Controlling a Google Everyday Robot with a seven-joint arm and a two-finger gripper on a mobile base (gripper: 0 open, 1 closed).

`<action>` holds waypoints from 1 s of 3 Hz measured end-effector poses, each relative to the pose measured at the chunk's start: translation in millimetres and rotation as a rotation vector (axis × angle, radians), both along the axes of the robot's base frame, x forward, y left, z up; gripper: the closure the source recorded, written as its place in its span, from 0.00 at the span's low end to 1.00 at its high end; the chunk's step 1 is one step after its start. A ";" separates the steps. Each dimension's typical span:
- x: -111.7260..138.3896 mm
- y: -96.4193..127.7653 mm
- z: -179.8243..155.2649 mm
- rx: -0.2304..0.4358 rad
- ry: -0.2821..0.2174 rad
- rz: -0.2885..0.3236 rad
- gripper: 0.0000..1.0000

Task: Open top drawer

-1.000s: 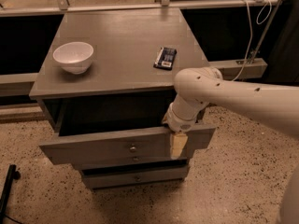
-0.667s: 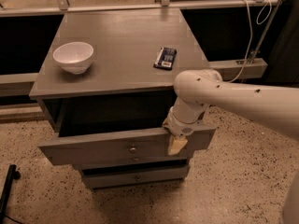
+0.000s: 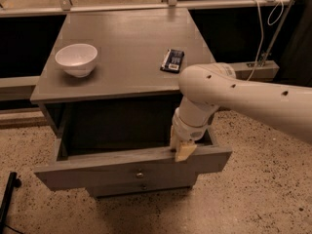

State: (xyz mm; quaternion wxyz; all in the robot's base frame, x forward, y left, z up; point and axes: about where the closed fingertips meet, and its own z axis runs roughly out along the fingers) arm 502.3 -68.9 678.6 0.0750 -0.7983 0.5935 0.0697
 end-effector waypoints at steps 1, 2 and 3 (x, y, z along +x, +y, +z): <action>-11.2 5.6 36.9 -0.026 -0.055 0.043 0.52; 11.6 18.9 58.4 -0.018 -0.103 0.073 0.64; 39.4 33.6 48.6 0.034 -0.131 0.052 0.75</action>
Offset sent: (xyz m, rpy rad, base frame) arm 0.0291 0.0282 0.0818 -0.0266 -0.1467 0.1169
